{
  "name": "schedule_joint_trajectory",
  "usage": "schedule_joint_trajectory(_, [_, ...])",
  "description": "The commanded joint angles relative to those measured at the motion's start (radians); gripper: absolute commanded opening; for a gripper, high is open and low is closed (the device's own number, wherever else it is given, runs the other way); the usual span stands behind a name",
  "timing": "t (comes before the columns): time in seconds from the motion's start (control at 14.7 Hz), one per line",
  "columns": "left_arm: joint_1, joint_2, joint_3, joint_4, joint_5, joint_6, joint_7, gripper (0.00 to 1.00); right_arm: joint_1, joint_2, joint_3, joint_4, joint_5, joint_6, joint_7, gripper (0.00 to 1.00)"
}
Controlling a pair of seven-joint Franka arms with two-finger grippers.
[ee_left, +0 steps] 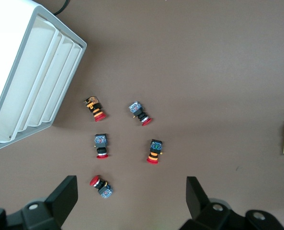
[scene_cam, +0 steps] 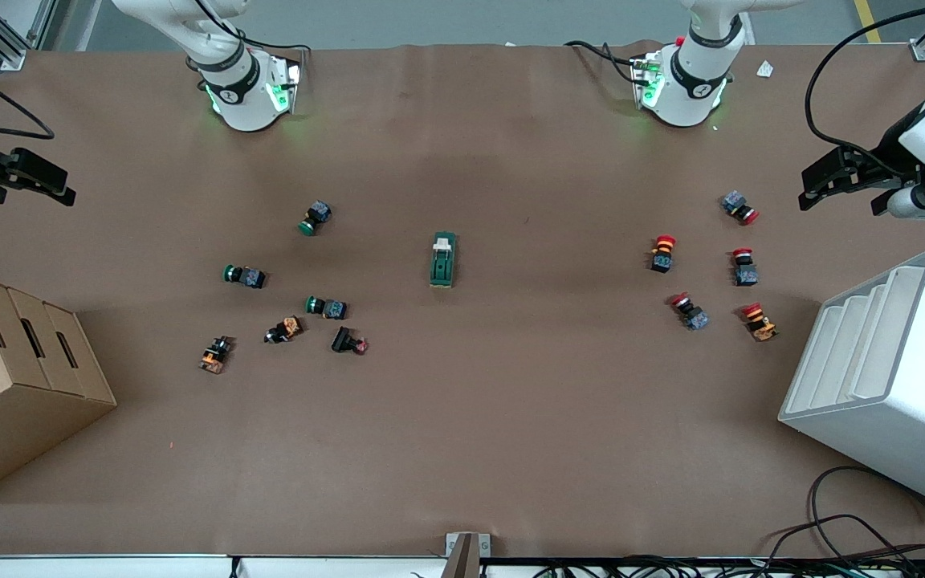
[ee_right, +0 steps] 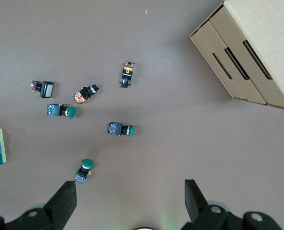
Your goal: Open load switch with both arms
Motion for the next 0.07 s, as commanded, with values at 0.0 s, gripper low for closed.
schedule_joint_trajectory(0.0, [-0.006, 0.006, -0.012, 0.027, 0.028, -0.024, 0.009, 1.00, 0.006, -0.030, 0.003, -0.040, -0.014, 0.012, 0.004, 1.00])
